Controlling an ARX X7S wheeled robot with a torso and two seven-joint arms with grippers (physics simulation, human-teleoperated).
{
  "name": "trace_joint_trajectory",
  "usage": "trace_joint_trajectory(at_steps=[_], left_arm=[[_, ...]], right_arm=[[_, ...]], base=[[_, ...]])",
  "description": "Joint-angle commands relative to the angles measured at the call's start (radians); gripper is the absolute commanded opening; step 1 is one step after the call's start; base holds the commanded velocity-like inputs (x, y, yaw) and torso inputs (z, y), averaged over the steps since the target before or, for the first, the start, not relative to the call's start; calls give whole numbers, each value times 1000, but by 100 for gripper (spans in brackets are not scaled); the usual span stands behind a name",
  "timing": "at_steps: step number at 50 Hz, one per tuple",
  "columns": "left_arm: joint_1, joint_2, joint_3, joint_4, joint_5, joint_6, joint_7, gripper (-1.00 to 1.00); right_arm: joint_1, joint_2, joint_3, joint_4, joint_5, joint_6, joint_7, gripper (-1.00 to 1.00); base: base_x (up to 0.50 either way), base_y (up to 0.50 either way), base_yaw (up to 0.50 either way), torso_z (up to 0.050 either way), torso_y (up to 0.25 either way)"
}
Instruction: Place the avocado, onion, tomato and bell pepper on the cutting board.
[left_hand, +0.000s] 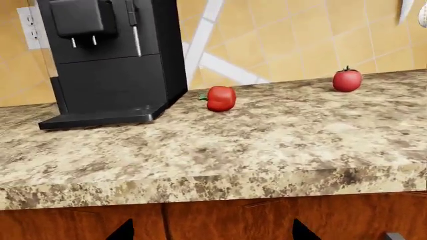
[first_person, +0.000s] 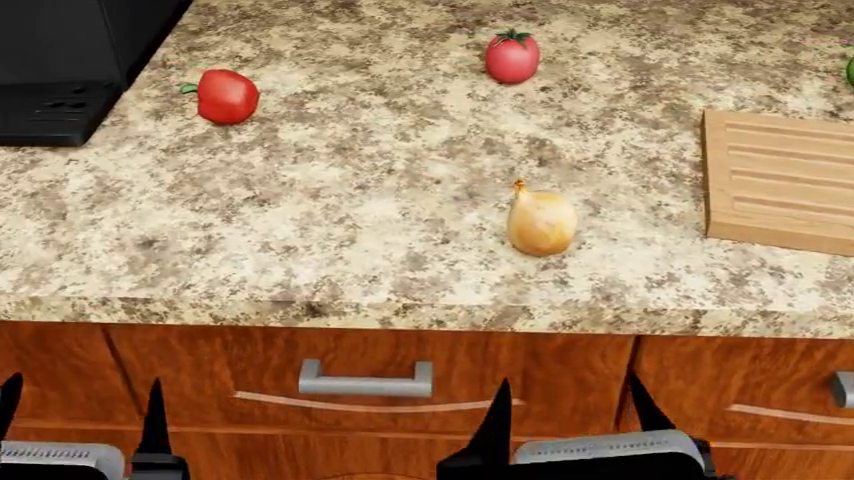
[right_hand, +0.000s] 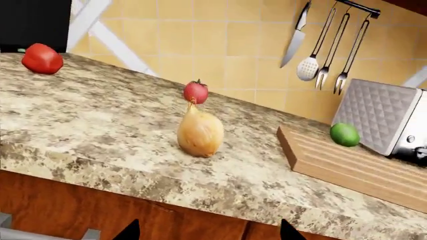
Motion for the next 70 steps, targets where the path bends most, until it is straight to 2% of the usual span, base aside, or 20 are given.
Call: trace_joint_trajectory(at_steps=[1, 5, 10, 20, 21, 22, 25, 27, 32, 36, 37, 40, 46, 49, 53, 59, 70], left_arm=[[-96, -32, -57, 243, -58, -284, -8, 100], [-165, -40, -90, 310, -97, -384, -4, 100], [-309, -46, -144, 431, -136, -599, -30, 100], [-553, -71, -179, 431, -208, -796, 10, 100], [-577, -123, -113, 418, -180, -770, 13, 100], [-603, -136, -106, 407, -178, -764, 20, 100], [-747, -111, -178, 365, -238, -888, 59, 100], [-801, -119, -165, 330, -231, -894, 54, 100], [-935, -85, -190, 233, -260, -932, 77, 100], [-1019, -96, -193, 178, -271, -959, 92, 100], [-1033, -124, -135, 154, -242, -904, 88, 100], [-1076, -106, -145, 99, -265, -921, 112, 100], [-1194, -140, -107, -3, -260, -906, 143, 100], [-1238, -144, -91, -54, -253, -888, 150, 100], [-1286, -139, -99, -62, -270, -927, 158, 100], [-1283, -166, -106, -33, -288, -968, 171, 100], [-1212, -167, -108, -65, -280, -874, 182, 100]], right_arm=[[94, 24, -29, -200, -62, 239, -12, 100], [161, 18, -12, -260, -51, 342, -40, 100], [322, 34, -12, -276, -63, 450, -76, 100], [534, 37, 44, -291, -18, 625, -163, 100], [577, 48, 42, -282, -20, 645, -172, 100], [610, 51, 48, -273, -15, 666, -184, 100], [721, 61, 47, -238, -3, 701, -214, 100], [762, 73, 30, -223, -5, 714, -222, 100], [866, 72, 97, -177, 49, 775, -294, 100], [931, 92, 125, -126, 75, 792, -336, 100], [965, 95, 129, -107, 82, 802, -347, 100], [1022, 108, 79, -63, 84, 795, -364, 100], [1143, 101, 102, 2, 99, 837, -383, 100], [1236, 114, 102, 27, 111, 900, -408, 100], [1294, 127, 94, 74, 87, 873, -384, 100], [1289, 128, 92, 104, 92, 872, -389, 100], [1279, 150, 70, 87, 95, 893, -397, 100]], base=[[0, 0, 0, 0, 0], [0, 0, 0, 0, 0], [0, 0, 0, 0, 0], [0, 0, 0, 0, 0], [0, 0, 0, 0, 0], [0, 0, 0, 0, 0], [0, 0, 0, 0, 0], [0, 0, 0, 0, 0], [0, 0, 0, 0, 0], [0, 0, 0, 0, 0], [0, 0, 0, 0, 0], [0, 0, 0, 0, 0], [0, 0, 0, 0, 0], [0, 0, 0, 0, 0], [0, 0, 0, 0, 0], [16, 0, 0, 0, 0], [240, 0, 0, 0, 0]])
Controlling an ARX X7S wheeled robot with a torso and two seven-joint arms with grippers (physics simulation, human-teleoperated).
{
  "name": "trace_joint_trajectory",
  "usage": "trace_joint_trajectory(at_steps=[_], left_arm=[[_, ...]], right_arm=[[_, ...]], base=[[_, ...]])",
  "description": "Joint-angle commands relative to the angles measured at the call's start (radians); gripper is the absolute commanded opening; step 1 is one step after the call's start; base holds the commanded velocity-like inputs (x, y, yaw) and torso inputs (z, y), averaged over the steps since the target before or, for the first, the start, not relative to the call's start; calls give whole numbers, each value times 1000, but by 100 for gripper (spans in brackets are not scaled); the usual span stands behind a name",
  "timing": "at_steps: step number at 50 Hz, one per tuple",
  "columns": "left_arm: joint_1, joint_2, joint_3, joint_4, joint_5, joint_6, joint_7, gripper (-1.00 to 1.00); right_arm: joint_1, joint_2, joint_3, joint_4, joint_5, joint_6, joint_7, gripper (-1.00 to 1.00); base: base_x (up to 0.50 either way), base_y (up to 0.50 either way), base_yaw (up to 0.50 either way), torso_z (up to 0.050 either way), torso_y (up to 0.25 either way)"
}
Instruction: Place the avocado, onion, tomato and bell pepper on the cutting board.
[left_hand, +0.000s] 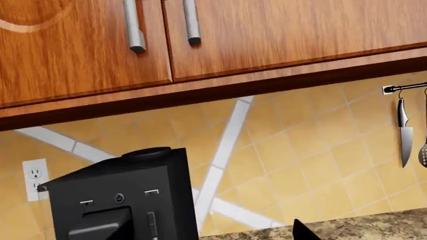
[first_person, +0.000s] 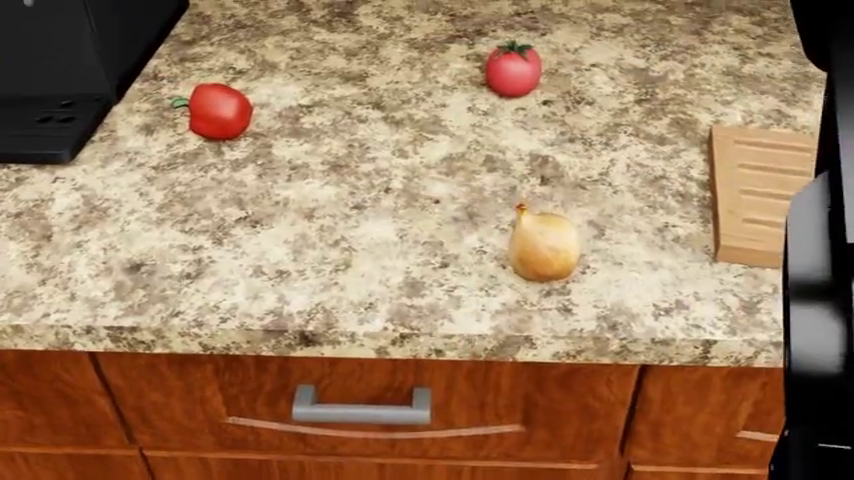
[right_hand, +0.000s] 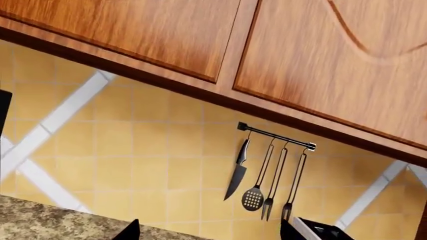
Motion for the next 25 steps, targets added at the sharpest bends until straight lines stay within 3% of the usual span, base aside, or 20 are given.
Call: trace_joint_trajectory(at_steps=[1, 7, 25], left_arm=[[14, -9, 5, -49, 1, 53, 16, 100], [11, -13, 31, -70, 13, 91, 21, 100], [-32, -8, 25, -64, -2, 29, 5, 100]], right_arm=[[29, 17, -13, 35, 3, 6, -8, 100], [17, 15, -15, 37, 4, -1, -6, 100], [33, 13, -25, 7, 23, 45, -24, 100]], base=[[289, 0, 0, 0, 0], [291, 0, 0, 0, 0], [291, 0, 0, 0, 0]])
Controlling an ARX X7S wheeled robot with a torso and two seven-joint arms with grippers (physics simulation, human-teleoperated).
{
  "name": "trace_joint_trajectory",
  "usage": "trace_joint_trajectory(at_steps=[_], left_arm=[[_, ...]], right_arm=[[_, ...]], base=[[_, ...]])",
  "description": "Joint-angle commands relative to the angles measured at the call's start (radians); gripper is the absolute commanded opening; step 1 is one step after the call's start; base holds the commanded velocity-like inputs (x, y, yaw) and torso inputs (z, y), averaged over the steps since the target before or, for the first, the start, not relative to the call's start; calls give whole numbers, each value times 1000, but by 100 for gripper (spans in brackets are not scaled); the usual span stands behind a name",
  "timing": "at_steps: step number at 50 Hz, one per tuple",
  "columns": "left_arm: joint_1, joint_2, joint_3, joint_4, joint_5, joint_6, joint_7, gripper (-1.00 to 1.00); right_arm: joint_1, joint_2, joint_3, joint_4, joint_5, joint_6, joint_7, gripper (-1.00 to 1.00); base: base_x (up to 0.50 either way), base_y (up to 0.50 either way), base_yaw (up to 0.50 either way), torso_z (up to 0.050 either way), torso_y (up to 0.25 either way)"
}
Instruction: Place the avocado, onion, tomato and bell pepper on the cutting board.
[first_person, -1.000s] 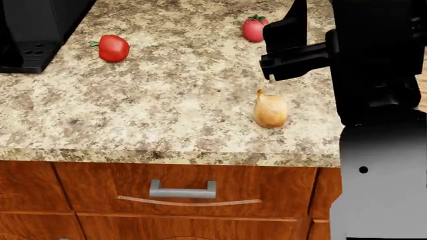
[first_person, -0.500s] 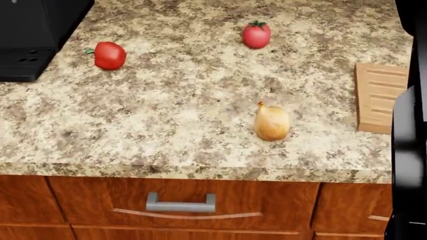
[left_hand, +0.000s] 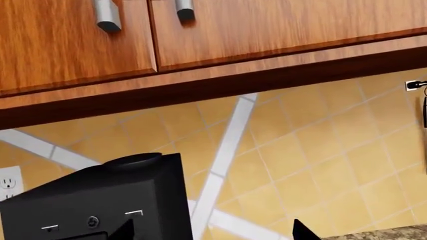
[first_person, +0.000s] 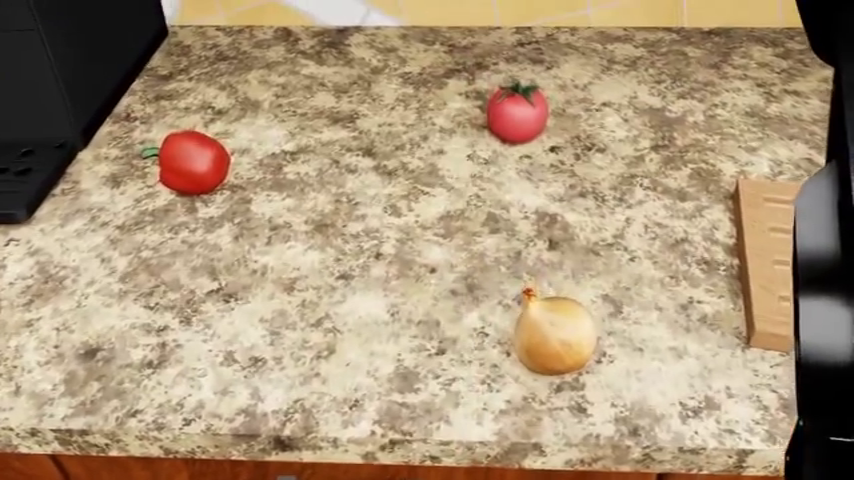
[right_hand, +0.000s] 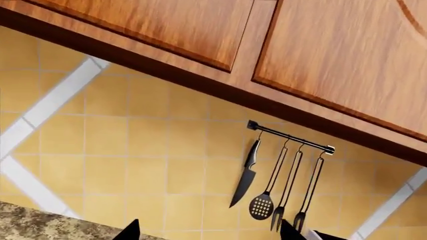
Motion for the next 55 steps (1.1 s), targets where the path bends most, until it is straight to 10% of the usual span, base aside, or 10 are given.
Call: trace_joint_trajectory(at_steps=[1, 55], left_arm=[[-29, 2, 8, -11, -4, -22, -6, 100], [-35, -17, 0, 16, -28, -33, -11, 100]], right_arm=[[7, -6, 0, -1, 12, 11, -9, 100], [5, -3, -45, -7, 28, 15, -10, 100]], base=[[293, 0, 0, 0, 0], [312, 10, 0, 0, 1]])
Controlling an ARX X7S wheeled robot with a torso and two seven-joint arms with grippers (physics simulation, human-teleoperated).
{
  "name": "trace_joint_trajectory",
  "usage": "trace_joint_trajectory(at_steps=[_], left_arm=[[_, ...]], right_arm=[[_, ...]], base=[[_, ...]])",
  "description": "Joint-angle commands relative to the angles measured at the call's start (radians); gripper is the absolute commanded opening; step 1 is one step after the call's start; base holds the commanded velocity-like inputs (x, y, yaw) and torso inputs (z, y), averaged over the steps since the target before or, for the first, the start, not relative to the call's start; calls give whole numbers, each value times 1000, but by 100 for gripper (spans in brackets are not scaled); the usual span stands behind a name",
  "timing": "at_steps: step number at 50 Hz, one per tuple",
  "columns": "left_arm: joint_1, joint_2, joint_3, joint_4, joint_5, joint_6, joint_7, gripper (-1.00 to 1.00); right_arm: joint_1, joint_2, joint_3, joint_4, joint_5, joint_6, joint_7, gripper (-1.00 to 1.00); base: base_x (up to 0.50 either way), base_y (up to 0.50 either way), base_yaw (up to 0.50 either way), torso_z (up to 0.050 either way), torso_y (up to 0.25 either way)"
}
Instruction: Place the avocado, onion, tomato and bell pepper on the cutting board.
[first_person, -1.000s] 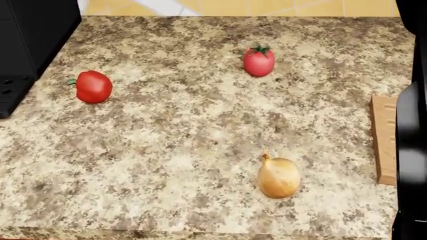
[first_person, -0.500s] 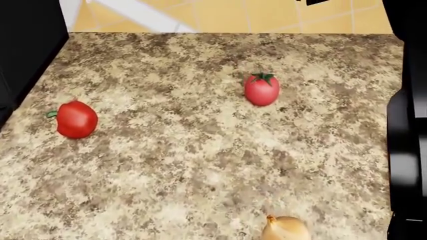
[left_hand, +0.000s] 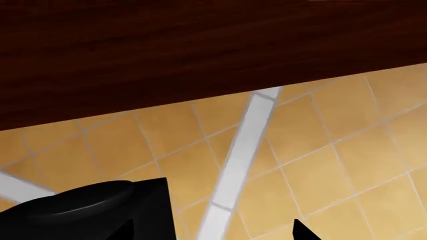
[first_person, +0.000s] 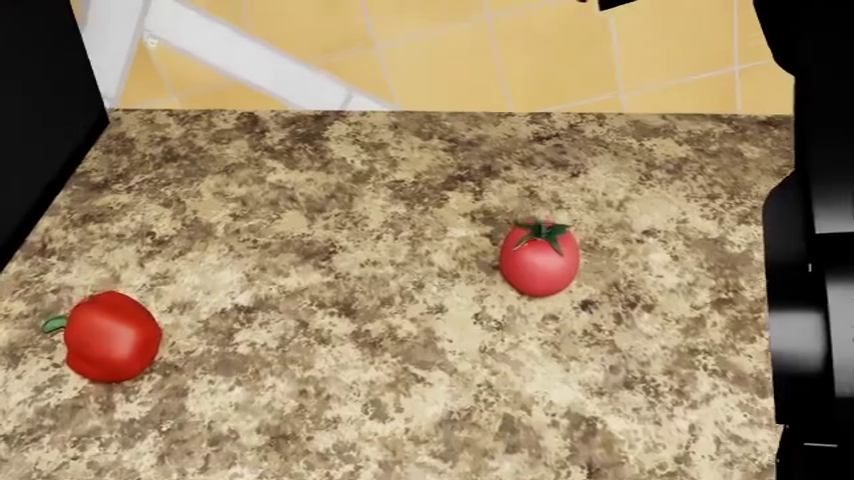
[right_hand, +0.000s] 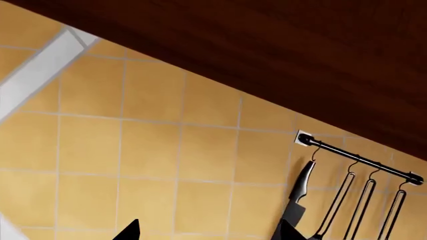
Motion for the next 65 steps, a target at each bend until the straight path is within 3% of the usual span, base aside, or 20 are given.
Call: trace_joint_trajectory(at_steps=[1, 19, 25, 29, 30, 33, 36, 42, 53, 59, 65], left_arm=[[-4, -5, -9, 10, -7, -11, -2, 100], [-33, 0, -44, 26, -47, -94, -1, 100], [-102, -15, -44, 31, -71, -180, 4, 100], [-114, -16, -48, 45, -80, -208, -3, 100], [-127, -17, -44, 49, -83, -214, -3, 100], [-167, -18, -35, 51, -98, -236, 0, 100], [-171, -23, -43, 57, -106, -240, -3, 100], [-166, -29, -37, 63, -118, -236, -11, 100], [-176, -38, -33, 62, -140, -240, -30, 100], [-186, -40, -27, 51, -152, -234, -36, 100], [-181, -43, -22, 51, -162, -228, -44, 100]], right_arm=[[8, -1, -10, -10, 5, 15, -1, 100], [6, 9, 16, -4, 33, 50, -30, 100], [57, -11, 123, 62, 102, 161, -75, 100], [162, 178, 109, 303, 685, 161, 464, 100], [188, 222, 33, 319, 835, 161, 614, 100], [227, 250, -1, 445, 1285, 158, 927, 100], [261, 290, -100, 463, 1667, 152, 981, 100], [282, 339, -212, 494, 1905, 132, 1112, 100], [286, 375, -361, 510, 2066, 116, 1166, 100], [285, 367, -384, 518, 2031, 135, 1097, 100], [256, 363, -390, 504, 1872, 147, 943, 100]], base=[[355, 86, 0, 0, 0], [227, 46, 0, 0, 1], [0, 0, 0, 0, 0], [0, 0, 0, 0, 0], [0, 0, 0, 0, 0], [0, 0, 0, 0, 0], [0, 0, 0, 0, 0], [0, 0, 0, 0, 0], [0, 0, 0, 0, 0], [0, 0, 0, 0, 0], [0, 0, 0, 0, 0]])
